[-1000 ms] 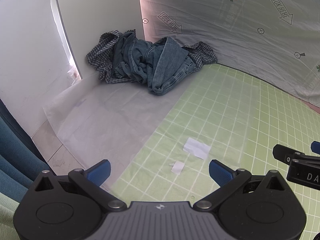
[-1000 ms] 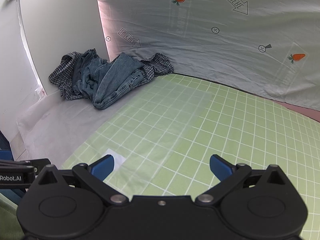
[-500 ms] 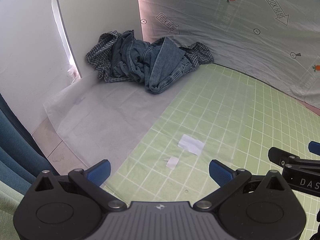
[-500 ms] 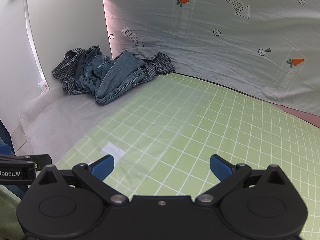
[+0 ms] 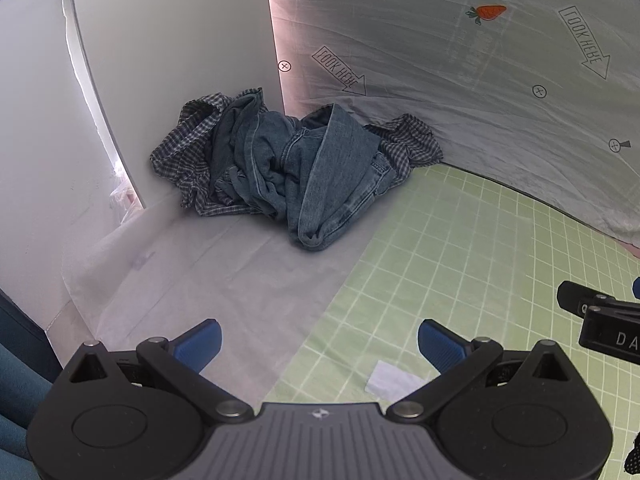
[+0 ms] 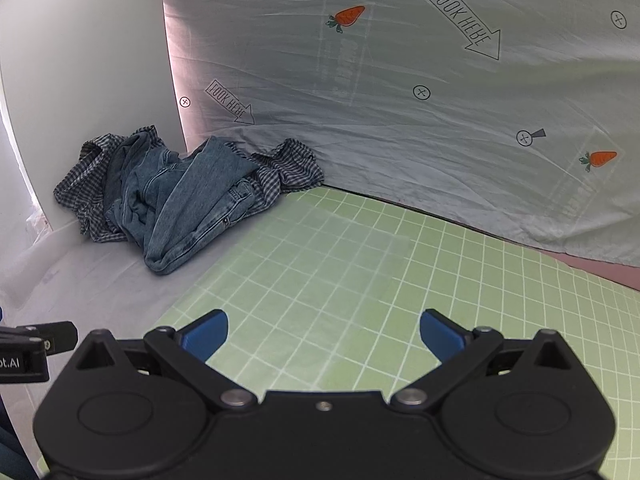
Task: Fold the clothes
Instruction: 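Reach both tools into the heap and grasp the blue jeans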
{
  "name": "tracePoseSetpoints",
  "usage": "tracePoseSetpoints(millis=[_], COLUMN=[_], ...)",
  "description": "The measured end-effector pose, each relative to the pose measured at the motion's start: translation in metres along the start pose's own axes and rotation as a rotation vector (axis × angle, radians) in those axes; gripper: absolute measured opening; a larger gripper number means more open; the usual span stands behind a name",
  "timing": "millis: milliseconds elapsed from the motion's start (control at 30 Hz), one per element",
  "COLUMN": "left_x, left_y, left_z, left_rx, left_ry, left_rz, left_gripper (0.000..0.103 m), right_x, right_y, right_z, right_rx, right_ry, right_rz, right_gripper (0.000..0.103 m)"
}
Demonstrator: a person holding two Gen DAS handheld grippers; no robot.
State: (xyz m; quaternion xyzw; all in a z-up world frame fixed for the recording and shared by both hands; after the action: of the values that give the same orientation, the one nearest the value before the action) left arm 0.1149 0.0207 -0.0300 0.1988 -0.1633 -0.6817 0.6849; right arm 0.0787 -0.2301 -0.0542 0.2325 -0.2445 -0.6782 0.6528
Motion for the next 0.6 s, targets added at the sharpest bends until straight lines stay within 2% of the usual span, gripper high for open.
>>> tracePoseSetpoints(millis=[167,433,500,600], left_x=[-0.025,-0.045,-0.053,-0.064], left_y=[0.041,0.117,0.137,0.164], left_z=[-0.038,-0.116,-0.138,-0.165], left_rx=[-0.028,-0.088,-0.096,-0.098], left_ry=[0.027,0.082,0.088,0.081], left_rz=[0.073,0.182,0.209,0.25], left_gripper=[0.103,0.103,0.101,0.094], right_x=[-0.012,-0.034,-0.046,-0.064], right_y=[0.038,0.117,0.137,0.165], right_z=[-0.044,-0.135,-0.158,-0.191], right_rx=[-0.023,-0.064,-0.064,-0.067], right_ry=[0.0,0.017,0.02,0.038], right_rz=[0.043,0.029,0.034,0.041], right_gripper=[0.103,0.103,0.103,0.103])
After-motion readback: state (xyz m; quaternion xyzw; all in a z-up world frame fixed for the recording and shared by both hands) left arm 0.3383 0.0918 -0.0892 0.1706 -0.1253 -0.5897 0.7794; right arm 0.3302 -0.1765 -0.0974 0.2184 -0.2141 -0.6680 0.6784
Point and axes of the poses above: each gripper's, at about its wrist camera, not at the fingertips, and z roughly against the way its jaws point, x to its right, y to its top, the point moved 5 cm from there along -z, roughly the way its jaws point, and after that the axes turned 12 degrees about -x, right-handed, at the moved point
